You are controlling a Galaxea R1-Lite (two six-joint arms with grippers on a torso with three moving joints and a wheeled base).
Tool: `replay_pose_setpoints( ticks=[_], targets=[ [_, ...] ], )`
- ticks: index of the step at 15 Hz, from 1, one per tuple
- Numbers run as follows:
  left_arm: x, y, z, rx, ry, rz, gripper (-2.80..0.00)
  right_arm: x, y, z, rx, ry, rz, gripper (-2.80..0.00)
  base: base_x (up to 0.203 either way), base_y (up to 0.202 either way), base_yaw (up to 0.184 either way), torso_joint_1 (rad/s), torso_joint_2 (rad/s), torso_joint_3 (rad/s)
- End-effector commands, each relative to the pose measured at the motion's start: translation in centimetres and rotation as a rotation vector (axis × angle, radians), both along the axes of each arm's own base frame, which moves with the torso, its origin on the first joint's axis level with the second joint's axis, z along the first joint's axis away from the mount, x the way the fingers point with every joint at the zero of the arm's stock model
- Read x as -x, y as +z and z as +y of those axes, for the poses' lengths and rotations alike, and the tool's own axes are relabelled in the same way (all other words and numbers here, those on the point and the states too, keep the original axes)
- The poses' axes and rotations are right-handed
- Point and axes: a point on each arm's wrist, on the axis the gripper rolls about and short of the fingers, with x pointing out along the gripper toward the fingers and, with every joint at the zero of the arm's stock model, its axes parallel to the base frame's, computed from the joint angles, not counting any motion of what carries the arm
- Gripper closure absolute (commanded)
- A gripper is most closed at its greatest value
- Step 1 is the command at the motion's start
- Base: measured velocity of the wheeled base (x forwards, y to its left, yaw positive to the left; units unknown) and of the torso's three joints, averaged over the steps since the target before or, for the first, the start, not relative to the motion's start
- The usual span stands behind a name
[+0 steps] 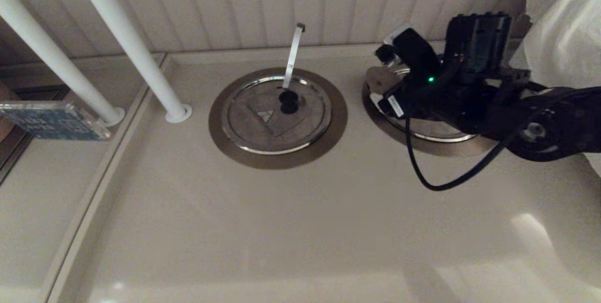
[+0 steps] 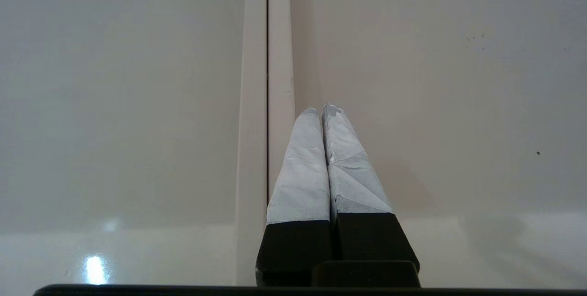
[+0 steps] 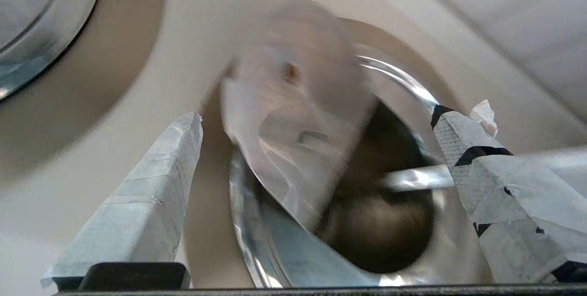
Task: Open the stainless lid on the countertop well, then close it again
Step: Close the lid
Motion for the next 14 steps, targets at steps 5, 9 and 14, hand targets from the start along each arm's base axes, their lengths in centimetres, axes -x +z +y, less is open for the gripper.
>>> replay_pose_setpoints(
  ticks=[5,9,14],
  targets=[
    [0.0,0.0,0.0,0.000,0.000,-0.003,0.00,-5.2,-3.3,2.6,0.025,-0.014,0.027,-2.80,0.000,0.000,0.000,0.000,0.00,0.000],
    [0.0,0.0,0.0,0.001,0.000,-0.002,0.00,-6.1,-1.5,1.1,0.036,-0.052,-0.028,-2.80,0.000,0.000,0.000,0.000,0.00,0.000],
    [0.0,0.0,0.0,0.000,0.000,-0.002,0.00,-6.2,-0.1,0.6,0.038,-0.063,-0.072,-2.80,0.000,0.000,0.000,0.000,0.00,0.000]
  ],
)
